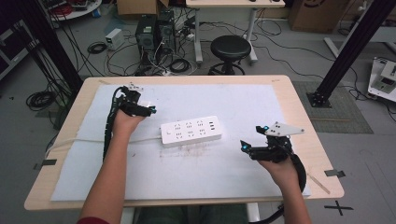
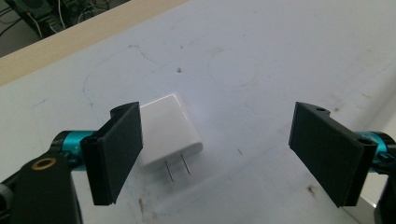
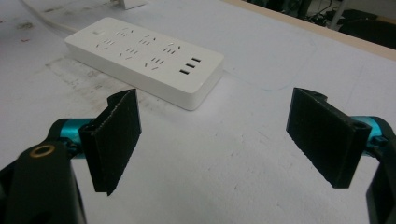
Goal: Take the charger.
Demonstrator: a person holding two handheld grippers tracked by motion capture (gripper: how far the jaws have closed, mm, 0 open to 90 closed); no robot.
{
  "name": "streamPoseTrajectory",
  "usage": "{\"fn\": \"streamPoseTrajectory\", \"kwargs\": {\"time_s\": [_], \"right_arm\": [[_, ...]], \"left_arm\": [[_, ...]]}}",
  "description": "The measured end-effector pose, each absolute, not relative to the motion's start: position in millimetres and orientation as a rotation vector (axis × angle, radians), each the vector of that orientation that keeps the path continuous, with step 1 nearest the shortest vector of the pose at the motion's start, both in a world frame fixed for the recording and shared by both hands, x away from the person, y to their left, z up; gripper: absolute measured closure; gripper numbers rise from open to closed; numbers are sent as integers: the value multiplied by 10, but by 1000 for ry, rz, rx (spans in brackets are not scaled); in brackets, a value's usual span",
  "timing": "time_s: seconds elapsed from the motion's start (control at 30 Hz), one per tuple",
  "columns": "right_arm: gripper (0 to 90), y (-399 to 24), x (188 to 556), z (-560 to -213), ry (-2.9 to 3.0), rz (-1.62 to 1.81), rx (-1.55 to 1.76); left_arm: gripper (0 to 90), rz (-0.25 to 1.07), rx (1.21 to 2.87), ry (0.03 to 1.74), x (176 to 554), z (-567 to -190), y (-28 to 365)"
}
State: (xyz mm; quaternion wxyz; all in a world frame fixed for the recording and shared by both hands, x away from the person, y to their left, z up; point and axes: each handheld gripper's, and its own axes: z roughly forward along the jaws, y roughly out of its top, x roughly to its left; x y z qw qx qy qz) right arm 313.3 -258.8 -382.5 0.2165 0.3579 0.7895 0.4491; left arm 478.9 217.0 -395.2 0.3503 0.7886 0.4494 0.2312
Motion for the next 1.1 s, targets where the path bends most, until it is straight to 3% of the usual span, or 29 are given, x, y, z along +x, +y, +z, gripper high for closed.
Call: {"fn": "streamPoseTrajectory", "kwargs": {"time_s": [0.37, 0.83, 1.1], "right_arm": [[181, -2496, 3174, -3843, 2199, 1229, 1002], [181, -2397, 3229, -3831, 2207, 1218, 986], [181, -2412, 3218, -3838, 2207, 1217, 987]], "left_arm": [[176, 609, 2034, 1265, 5077, -4232, 2262], [177, 558, 2025, 1321, 5133, -4378, 2329], [221, 559, 2053, 1330, 5142, -4401, 2319]]}}
